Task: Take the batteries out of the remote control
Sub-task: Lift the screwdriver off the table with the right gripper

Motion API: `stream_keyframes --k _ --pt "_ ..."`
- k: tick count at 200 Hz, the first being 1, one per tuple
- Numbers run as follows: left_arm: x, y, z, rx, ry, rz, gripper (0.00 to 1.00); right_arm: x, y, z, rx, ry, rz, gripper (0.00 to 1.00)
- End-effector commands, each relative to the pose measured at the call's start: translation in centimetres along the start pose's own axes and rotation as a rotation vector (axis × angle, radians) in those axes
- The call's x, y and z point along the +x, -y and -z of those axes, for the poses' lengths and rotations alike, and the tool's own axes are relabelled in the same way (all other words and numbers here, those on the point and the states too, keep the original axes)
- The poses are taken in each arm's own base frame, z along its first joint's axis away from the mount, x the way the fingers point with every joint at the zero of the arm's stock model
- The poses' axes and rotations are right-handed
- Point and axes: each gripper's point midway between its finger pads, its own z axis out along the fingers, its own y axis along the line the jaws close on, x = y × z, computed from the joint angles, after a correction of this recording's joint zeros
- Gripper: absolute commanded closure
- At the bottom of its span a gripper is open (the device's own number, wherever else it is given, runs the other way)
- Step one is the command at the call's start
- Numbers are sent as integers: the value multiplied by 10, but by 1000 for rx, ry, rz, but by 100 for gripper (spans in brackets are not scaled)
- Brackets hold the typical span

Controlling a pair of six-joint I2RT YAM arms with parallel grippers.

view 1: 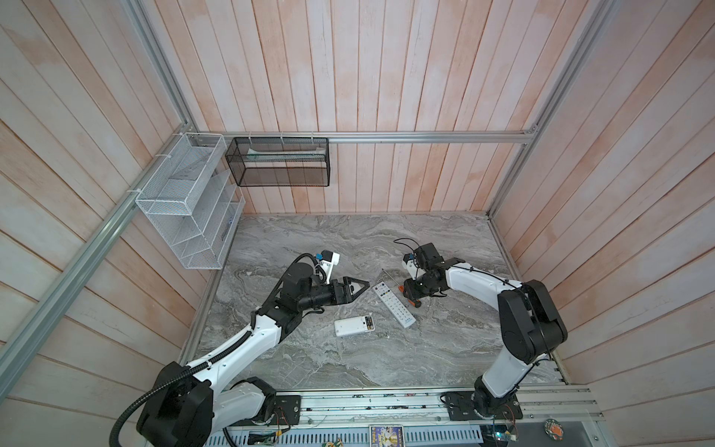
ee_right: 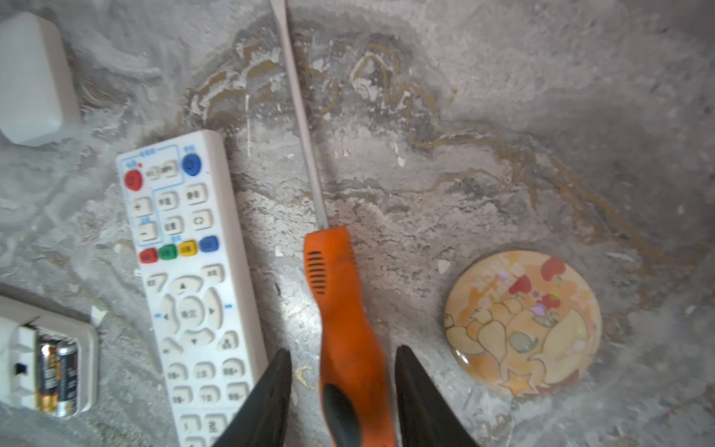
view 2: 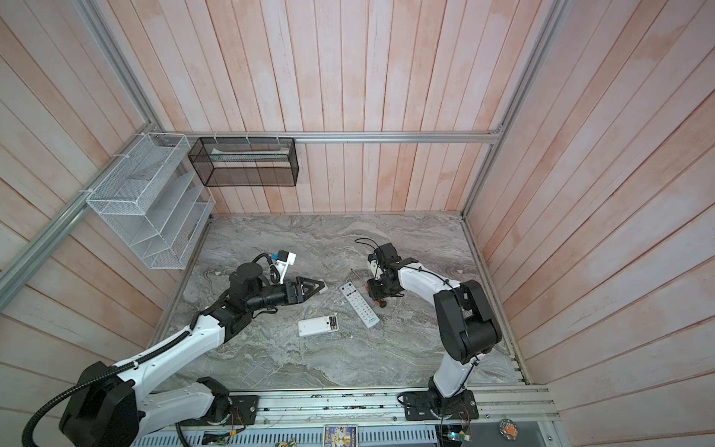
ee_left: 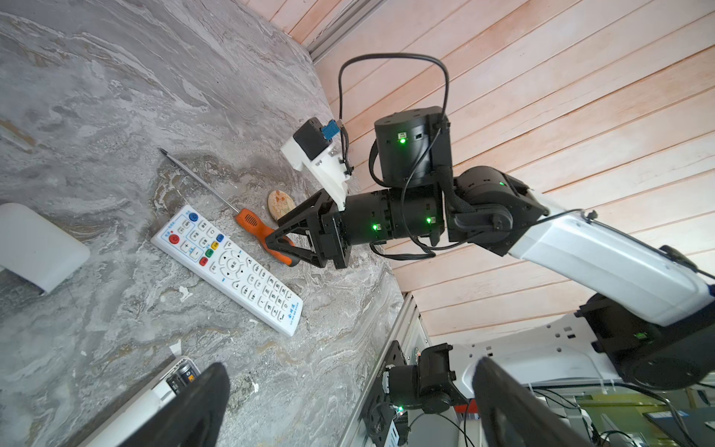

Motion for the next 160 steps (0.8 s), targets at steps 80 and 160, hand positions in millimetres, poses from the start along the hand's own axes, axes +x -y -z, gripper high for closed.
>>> stream_keyframes --k 80,160 --pt "1 -3 17 8 19 -7 1 22 3 -29 55 -101 42 73" --pt "-14 -5 25 57 47 61 2 -24 -43 52 25 127 182 85"
